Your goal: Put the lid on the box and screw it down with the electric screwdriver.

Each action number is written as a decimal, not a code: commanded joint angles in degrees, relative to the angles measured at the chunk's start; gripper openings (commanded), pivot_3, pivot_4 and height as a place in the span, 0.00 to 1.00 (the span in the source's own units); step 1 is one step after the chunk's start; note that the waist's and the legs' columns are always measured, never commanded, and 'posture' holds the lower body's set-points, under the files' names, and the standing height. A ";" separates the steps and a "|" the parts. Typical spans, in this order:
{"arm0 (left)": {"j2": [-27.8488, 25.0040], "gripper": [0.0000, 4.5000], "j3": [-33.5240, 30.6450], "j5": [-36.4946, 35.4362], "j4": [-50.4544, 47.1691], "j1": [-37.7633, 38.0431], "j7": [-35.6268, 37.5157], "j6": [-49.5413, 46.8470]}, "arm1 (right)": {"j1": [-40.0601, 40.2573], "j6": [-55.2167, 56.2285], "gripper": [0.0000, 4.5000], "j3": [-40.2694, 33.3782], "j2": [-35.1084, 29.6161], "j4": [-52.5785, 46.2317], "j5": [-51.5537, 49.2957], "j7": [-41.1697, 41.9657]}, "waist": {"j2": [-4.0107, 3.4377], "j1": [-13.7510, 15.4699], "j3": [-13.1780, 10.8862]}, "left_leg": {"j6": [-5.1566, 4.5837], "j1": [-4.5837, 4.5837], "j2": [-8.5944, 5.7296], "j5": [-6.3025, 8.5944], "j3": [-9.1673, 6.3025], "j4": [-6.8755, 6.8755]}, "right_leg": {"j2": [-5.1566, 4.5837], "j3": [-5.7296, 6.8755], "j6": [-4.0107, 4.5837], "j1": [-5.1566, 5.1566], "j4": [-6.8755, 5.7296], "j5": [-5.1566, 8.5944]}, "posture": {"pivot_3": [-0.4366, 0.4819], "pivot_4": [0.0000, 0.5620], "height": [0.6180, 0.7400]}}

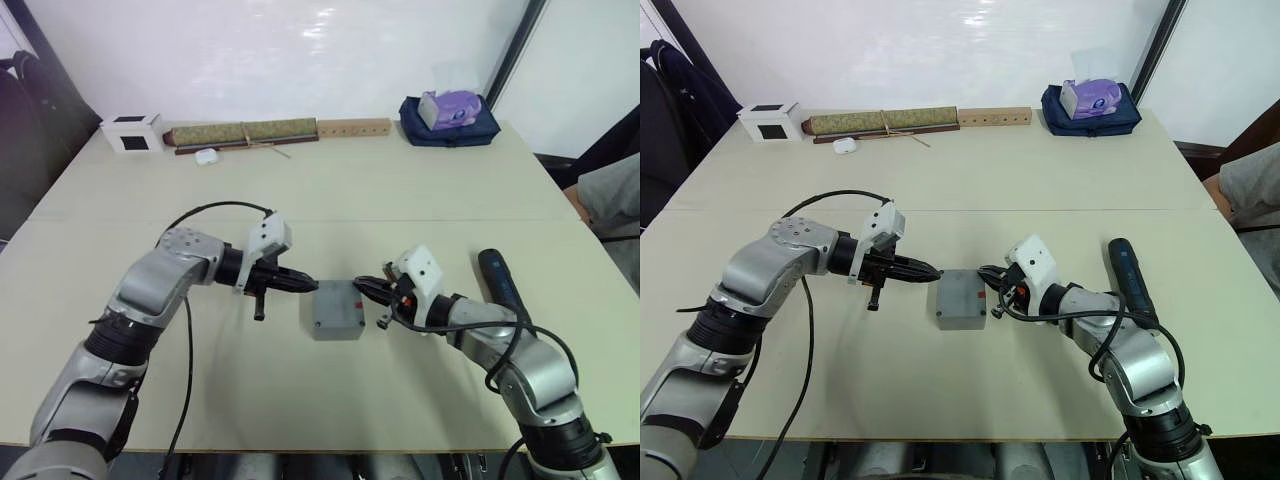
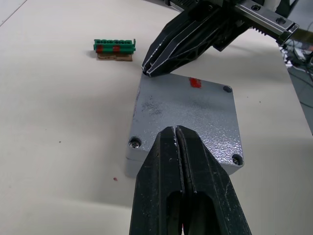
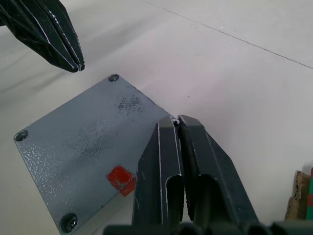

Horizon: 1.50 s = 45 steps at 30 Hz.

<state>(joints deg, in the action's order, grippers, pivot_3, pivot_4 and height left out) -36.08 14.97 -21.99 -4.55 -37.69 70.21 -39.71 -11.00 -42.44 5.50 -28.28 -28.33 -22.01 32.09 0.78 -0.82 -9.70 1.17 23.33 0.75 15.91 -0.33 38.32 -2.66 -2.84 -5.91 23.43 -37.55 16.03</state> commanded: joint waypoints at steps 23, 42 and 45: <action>7.23 0.00 5.55 0.44 -2.98 -5.68 3.97 8.53 | -4.80 -42.60 1.00 -30.38 -40.70 13.34 -20.18 5.23 | -0.10 -0.11 0.00 | -0.01 -0.04 -0.03 0.01 0.08 -0.10 | -0.06 -0.04 0.00 -0.09 0.19 0.00 | 0.48 0.27 1.00; 7.39 0.00 4.50 -0.21 -9.52 -1.18 -2.12 5.83 | -15.49 -37.60 1.00 -0.84 -44.03 31.18 -12.45 16.18 | -0.14 0.06 0.00 | -0.01 -0.03 0.02 0.01 0.13 -0.06 | -0.01 -0.11 0.00 -0.01 0.11 -0.01 | 0.48 0.27 1.00; 6.83 0.00 3.91 -0.52 -10.09 -0.62 -3.20 5.15 | -18.57 -36.84 1.00 3.60 -43.03 33.39 -10.00 17.50 | -0.14 0.06 0.00 | -0.01 -0.03 0.01 0.01 0.13 -0.06 | -0.02 -0.11 -0.01 0.00 0.11 -0.01 | 0.48 0.27 1.00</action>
<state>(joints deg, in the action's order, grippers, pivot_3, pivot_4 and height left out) -28.98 20.79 -21.83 -12.57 -38.33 67.80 -34.39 -27.97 -80.18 8.18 -70.85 4.34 -33.62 48.47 0.64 -0.76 -9.70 1.16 23.30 0.76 15.92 -0.19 38.26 -2.68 -2.95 -5.91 23.43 -37.44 16.02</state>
